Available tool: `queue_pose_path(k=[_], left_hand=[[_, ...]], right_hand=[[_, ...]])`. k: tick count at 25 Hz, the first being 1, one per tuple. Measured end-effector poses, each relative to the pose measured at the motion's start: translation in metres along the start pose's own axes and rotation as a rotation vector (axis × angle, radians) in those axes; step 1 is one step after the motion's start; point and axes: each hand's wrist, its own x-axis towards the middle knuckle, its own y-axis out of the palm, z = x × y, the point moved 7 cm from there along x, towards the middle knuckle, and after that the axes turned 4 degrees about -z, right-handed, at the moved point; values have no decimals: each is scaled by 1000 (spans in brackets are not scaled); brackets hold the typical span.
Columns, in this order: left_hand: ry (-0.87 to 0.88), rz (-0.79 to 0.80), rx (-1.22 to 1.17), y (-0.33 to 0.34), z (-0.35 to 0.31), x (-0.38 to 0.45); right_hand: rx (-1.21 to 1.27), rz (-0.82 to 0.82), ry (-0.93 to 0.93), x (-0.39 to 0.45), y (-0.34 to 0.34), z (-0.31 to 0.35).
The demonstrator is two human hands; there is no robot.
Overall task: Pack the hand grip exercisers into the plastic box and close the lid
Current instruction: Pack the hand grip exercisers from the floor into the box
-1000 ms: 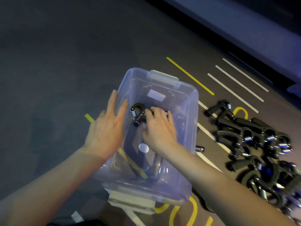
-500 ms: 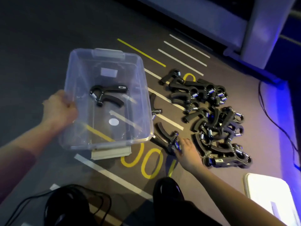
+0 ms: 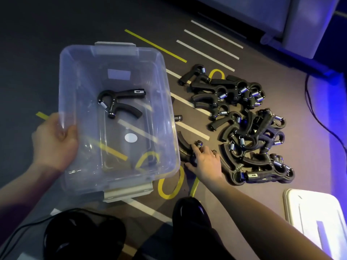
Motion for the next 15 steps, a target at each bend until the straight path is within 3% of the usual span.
queue_pose_path(k=[7, 15], left_hand=[[28, 29, 11, 4, -13, -10], [99, 32, -27, 17, -28, -14]], right_hand=[[147, -97, 52, 6, -10, -10], [426, -412, 246, -17, -60, -62]])
